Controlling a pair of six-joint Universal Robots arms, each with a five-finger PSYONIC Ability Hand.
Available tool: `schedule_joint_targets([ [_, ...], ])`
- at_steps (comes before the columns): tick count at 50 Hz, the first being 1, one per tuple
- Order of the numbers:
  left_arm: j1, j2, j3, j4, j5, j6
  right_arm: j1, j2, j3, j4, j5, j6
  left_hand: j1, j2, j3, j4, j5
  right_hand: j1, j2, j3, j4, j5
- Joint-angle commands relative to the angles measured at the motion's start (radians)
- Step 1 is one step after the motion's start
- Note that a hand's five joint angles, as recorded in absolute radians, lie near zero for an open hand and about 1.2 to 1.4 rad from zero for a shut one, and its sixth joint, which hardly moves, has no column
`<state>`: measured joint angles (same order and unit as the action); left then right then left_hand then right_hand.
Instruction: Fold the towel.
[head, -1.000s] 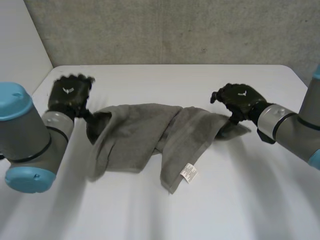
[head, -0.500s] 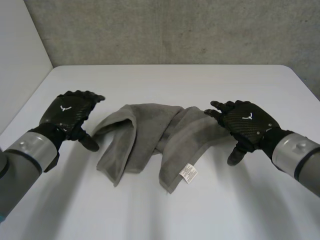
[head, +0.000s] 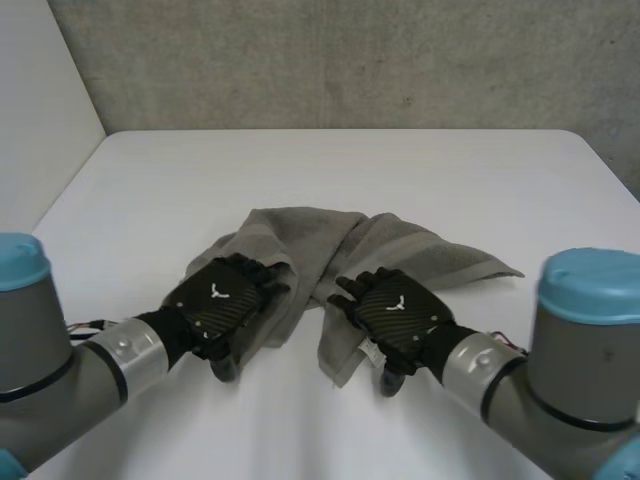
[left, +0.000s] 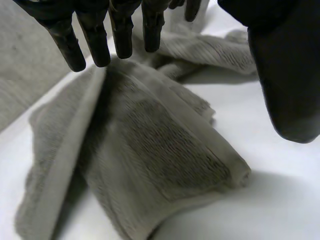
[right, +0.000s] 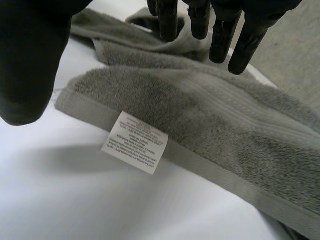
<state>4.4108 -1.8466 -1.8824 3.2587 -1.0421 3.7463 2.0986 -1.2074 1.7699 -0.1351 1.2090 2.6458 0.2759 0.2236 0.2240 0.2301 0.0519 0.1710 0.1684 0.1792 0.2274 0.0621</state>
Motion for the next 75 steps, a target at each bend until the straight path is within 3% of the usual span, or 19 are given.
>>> schedule_joint_targets([
  [1,-0.047,-0.085,0.051,0.033,-0.059,-0.003,0.055,0.112,-0.076,-0.061,0.063,-0.006,-0.115,-0.063,-0.049,-0.056,-0.052,0.037,0.040,-0.005,-0.053,-0.028],
  [9,-0.071,-0.184,0.117,0.096,-0.101,0.000,0.104,0.218,-0.158,-0.072,0.087,-0.009,-0.115,-0.063,-0.049,-0.056,-0.052,0.137,0.140,-0.005,-0.053,0.071],
  [12,-0.073,-0.219,0.146,0.098,-0.131,0.001,0.109,0.245,-0.185,-0.070,0.107,-0.010,-0.083,-0.031,-0.049,-0.056,-0.034,0.338,0.341,-0.005,-0.053,0.273],
  [14,-0.073,-0.230,0.161,0.096,-0.147,0.000,0.109,0.252,-0.198,-0.070,0.113,-0.010,0.043,0.096,-0.049,-0.056,0.093,0.548,0.551,-0.005,-0.053,0.482],
  [16,-0.073,-0.249,0.190,0.096,-0.183,0.001,0.109,0.249,-0.219,-0.072,0.118,-0.012,0.610,0.662,-0.049,-0.056,0.659,1.021,1.024,-0.005,-0.053,0.956],
  [17,-0.073,-0.249,0.190,0.096,-0.184,0.001,0.109,0.249,-0.219,-0.072,0.118,-0.012,0.613,0.665,-0.049,-0.056,0.662,1.024,1.026,-0.005,-0.053,0.958],
  [18,-0.071,-0.255,0.207,0.096,-0.203,0.000,0.107,0.244,-0.230,-0.072,0.118,-0.012,0.915,0.967,-0.049,-0.056,0.965,1.223,1.226,-0.005,-0.053,1.158],
  [26,-0.048,-0.246,0.275,0.076,-0.260,0.000,0.072,0.157,-0.250,-0.046,0.107,-0.009,1.039,1.091,-0.049,-0.056,1.088,1.225,1.228,-0.005,-0.053,1.160],
  [37,0.143,-0.181,0.347,0.073,-0.338,-0.005,-0.166,0.029,-0.242,0.066,0.001,-0.056,0.992,1.044,-0.049,-0.056,1.041,1.225,1.228,-0.005,-0.053,1.160],
  [44,0.170,-0.184,0.373,0.072,-0.388,-0.009,-0.201,0.034,-0.208,0.098,-0.028,-0.070,0.921,0.973,-0.049,-0.056,0.971,1.225,1.228,-0.005,-0.053,1.160],
  [47,0.167,-0.175,0.359,0.072,-0.391,-0.014,-0.210,0.029,-0.201,0.098,-0.029,-0.070,0.783,0.835,-0.049,-0.056,0.833,1.225,1.228,-0.005,-0.053,1.160],
  [48,0.161,-0.169,0.347,0.070,-0.386,-0.014,-0.221,0.028,-0.196,0.098,-0.029,-0.066,0.580,0.632,-0.049,-0.056,0.629,1.225,1.228,-0.005,-0.053,1.160],
  [49,0.161,-0.169,0.347,0.070,-0.386,-0.014,-0.227,0.026,-0.188,0.097,-0.029,-0.066,0.578,0.630,-0.049,-0.056,0.627,1.225,1.228,-0.005,-0.053,1.160],
  [50,0.161,-0.152,0.324,0.069,-0.383,-0.014,-0.227,0.026,-0.188,0.097,-0.029,-0.066,0.258,0.310,-0.049,-0.056,0.307,1.225,1.228,-0.005,-0.053,1.160],
  [51,0.161,-0.152,0.324,0.068,-0.383,-0.014,-0.229,0.026,-0.182,0.097,-0.029,-0.067,0.255,0.307,-0.049,-0.056,0.304,1.225,1.228,-0.005,-0.053,1.160],
  [52,0.154,-0.125,0.295,0.070,-0.372,-0.013,-0.229,0.026,-0.182,0.097,-0.029,-0.067,0.008,0.060,-0.049,-0.056,0.057,1.225,1.228,-0.005,-0.053,1.160],
  [54,0.139,-0.090,0.252,0.070,-0.342,-0.014,-0.227,0.028,-0.181,0.097,-0.029,-0.069,-0.108,-0.056,-0.049,-0.056,-0.052,1.225,1.228,-0.005,-0.053,1.160],
  [66,0.032,0.124,0.032,0.055,-0.075,0.000,-0.230,0.034,-0.182,0.092,-0.029,-0.064,-0.109,-0.057,-0.049,-0.056,-0.052,1.225,1.228,-0.005,-0.053,1.160],
  [75,-0.020,0.086,0.016,0.022,-0.033,0.069,-0.229,0.037,-0.165,0.089,-0.029,-0.063,-0.109,-0.057,-0.049,-0.056,-0.052,1.225,1.228,-0.005,-0.053,1.160],
])
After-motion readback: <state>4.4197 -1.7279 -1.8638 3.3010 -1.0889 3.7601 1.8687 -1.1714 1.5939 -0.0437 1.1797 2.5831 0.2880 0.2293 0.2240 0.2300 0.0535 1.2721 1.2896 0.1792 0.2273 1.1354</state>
